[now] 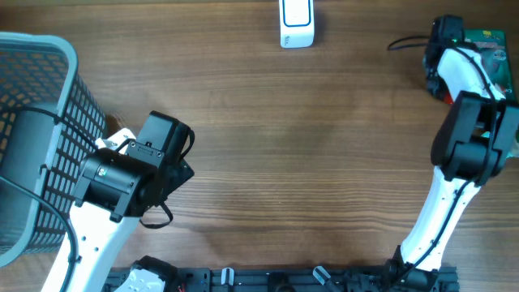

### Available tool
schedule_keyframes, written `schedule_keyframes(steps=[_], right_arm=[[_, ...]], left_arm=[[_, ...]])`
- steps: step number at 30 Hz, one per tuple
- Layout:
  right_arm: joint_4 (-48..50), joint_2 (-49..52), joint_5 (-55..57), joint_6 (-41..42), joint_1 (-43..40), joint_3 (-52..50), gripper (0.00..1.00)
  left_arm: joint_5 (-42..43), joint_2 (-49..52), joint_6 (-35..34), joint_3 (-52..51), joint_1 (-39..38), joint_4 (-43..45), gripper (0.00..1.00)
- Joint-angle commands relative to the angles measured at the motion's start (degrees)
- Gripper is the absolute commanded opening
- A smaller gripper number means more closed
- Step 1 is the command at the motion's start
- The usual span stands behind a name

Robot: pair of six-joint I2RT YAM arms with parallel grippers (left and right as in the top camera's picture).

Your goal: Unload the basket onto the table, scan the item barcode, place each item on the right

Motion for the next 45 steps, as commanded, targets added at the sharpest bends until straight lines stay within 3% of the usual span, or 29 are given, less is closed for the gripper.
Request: schedule_keyframes(steps=[1,10,16,21,28,34,41,45], right_arm=[[-0.6,-5.9,-22.0,4.6,0.8,0.7,1.0],[-4.9,-40.5,-40.3,12.4,5.0,1.2,1.0],[-15.9,-63.6,-42.3,26.0,6.6,1.2,1.0],[-20.9,-76.3,-42.2,28.4,6.6,1.2,1.0],[-26.2,-85.3,-39.6,28.0,6.6,1.2,1.0],[-35.5,-85.8,-41.6,28.8,6.6,0.5,1.0],[-35.0,-88.3,-38.6,30.0,6.6,-4.8,1.0],[-31.6,-94.9,-37.3,30.0,6.6,-13.0,1.0]], left_arm=[[-1.2,-0.4,0.5,0.2,-0.2,0.0,1.0],[-1.2,-0.4,0.5,0.2,-0.2,0.0,1.0],[-1.2,-0.4,0.5,0.2,-0.2,0.0,1.0],[-1.2,-0.4,0.5,0.2,-0.2,0.0,1.0],[-1.2,-0.4,0.5,0.2,-0.2,0.0,1.0],[-1.2,-0.4,0.5,0.2,-0.2,0.0,1.0],[-1.2,-0.4,0.5,0.2,-0.2,0.0,1.0],[-1.2,-0.4,0.5,0.2,-0.2,0.0,1.0]])
